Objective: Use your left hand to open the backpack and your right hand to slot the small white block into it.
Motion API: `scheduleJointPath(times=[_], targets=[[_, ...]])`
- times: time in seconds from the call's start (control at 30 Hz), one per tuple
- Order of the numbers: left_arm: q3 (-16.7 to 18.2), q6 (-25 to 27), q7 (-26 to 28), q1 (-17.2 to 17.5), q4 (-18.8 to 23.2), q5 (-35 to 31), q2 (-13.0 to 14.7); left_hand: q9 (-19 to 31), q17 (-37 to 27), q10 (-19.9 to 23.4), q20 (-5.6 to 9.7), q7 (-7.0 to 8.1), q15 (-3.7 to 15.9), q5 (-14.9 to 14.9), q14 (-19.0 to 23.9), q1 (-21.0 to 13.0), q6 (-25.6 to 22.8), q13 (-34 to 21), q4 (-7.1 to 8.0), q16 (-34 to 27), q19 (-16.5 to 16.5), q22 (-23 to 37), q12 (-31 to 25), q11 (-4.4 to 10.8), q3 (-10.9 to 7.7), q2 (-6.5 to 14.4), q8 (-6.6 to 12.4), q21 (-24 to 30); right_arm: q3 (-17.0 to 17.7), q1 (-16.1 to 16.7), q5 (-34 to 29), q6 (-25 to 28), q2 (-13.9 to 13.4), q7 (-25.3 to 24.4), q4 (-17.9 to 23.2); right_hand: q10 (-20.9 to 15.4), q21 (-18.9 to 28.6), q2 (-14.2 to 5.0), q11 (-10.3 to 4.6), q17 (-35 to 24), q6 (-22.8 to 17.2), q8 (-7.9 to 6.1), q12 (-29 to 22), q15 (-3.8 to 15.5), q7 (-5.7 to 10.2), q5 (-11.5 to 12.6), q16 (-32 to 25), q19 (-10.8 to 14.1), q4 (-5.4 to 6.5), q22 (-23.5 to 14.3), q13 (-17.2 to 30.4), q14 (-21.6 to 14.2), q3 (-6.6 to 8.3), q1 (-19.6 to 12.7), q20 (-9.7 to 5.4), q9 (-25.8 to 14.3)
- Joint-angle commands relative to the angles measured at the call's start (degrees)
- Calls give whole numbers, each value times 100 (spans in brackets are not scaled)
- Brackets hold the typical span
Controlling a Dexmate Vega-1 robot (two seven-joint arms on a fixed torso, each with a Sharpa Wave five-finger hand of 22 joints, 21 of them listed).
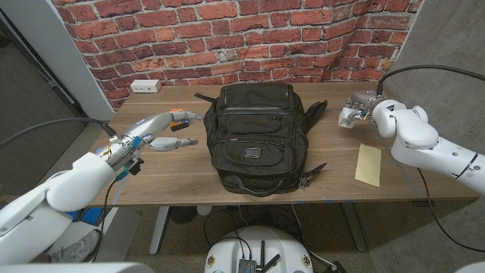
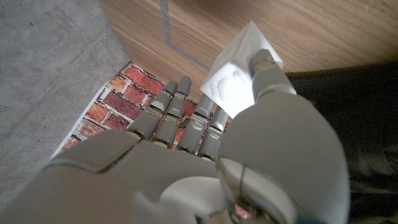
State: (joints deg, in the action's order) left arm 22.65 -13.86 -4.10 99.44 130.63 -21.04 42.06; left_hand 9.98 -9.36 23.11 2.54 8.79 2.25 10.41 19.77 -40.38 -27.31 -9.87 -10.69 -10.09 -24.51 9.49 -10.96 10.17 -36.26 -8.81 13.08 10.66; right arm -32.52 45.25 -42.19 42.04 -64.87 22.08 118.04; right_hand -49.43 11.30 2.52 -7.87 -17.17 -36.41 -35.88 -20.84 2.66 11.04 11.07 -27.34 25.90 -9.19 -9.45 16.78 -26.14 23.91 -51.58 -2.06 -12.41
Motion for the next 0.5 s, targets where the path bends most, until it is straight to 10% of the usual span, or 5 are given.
scheduleJointPath(times=[0.03,0.5], targets=[[74,-757,-15,-64,-86,-1238,-229,27,-6,-40,969,8,1004,-28,-15,-122,25,-11,18,22,65,6,44,40,76,-22,-37,-30,-66,22,-48,169,80,-104,51,-529,1,-92,-461,-26,-70,-16,-13,897,2,24,-24,47,13,-33,141,-52,21,-33,24,-19],[49,-1199,-203,-180,-88,-2145,-186,24,-6,-527,976,-99,911,-52,-363,-318,783,-9,93,49,606,5,107,-76,597,12,-253,-78,-97,79,-36,346,74,-141,136,-530,-1,-92,-458,-30,-56,-10,2,887,-4,25,-22,52,20,-33,145,-62,14,-14,28,-19]])
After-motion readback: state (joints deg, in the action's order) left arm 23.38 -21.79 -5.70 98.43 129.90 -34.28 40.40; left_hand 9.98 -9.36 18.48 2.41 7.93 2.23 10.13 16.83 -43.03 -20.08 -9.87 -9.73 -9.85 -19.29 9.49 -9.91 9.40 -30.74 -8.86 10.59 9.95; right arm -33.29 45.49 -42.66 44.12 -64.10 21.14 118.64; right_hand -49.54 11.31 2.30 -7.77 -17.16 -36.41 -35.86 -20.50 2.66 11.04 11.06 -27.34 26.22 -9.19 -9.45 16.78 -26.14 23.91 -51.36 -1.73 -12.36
